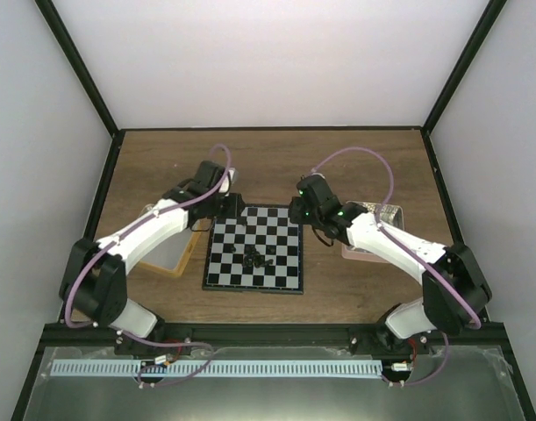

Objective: Set up the chess pieces on the board
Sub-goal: Pick up the chess piece from the chessboard.

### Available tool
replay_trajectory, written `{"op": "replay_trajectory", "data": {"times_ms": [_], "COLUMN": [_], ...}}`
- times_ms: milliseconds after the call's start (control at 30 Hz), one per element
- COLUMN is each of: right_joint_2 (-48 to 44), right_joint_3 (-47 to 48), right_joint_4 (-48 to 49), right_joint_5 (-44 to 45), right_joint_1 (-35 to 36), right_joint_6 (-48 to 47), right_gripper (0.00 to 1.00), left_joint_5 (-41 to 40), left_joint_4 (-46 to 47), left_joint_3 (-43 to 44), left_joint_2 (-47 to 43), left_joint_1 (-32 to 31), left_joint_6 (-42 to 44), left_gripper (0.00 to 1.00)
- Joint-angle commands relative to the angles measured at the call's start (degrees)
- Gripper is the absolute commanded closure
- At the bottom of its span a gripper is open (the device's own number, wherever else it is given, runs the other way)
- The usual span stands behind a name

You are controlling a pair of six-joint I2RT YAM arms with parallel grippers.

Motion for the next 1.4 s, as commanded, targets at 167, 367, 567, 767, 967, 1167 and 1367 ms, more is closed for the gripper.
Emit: {"op": "replay_trajectory", "data": {"times_ms": [167, 367, 567, 767, 967, 1167, 1367], "right_joint_2": [-5.0, -5.0, -4.7, -4.1, -3.6, -3.4, -3.1], "right_joint_3": [-5.7, -6.2, -6.3, -6.1, -5.9, -6.0, -6.0], "right_joint_4": [3.3, 3.7, 4.2, 4.5, 4.6, 4.8, 5.2], "right_joint_5": [0.6, 0.3, 0.1, -0.2, -0.3, -0.3, -0.3], "right_joint_1": [-2.8, -3.0, -3.0, -3.0, -3.1, -3.1, -3.1], "right_joint_6": [-0.2, -1.0, -1.5, -1.7, -1.9, -2.2, -2.2], "right_gripper": [0.59, 0.59, 0.60, 0.60, 0.60, 0.60, 0.60], "left_joint_5": [-5.0, -5.8, -7.3, -6.8, -6.8, -7.9, -10.9], "left_joint_4": [-9.3, -10.6, -11.2, -10.7, -10.5, -10.7, -10.8], "left_joint_3": [8.4, 11.0, 13.0, 14.4, 15.0, 15.5, 16.6], "left_joint_2": [11.0, 16.4, 20.1, 21.6, 22.2, 22.6, 23.1], "left_joint_1": [-3.9, -4.5, -4.5, -4.5, -4.5, -4.5, -4.5], "left_joint_6": [-2.7, -2.7, -2.5, -2.0, -1.6, -1.0, -0.9], "left_gripper": [0.61, 0.67, 0.74, 0.79, 0.87, 0.96, 0.96]}}
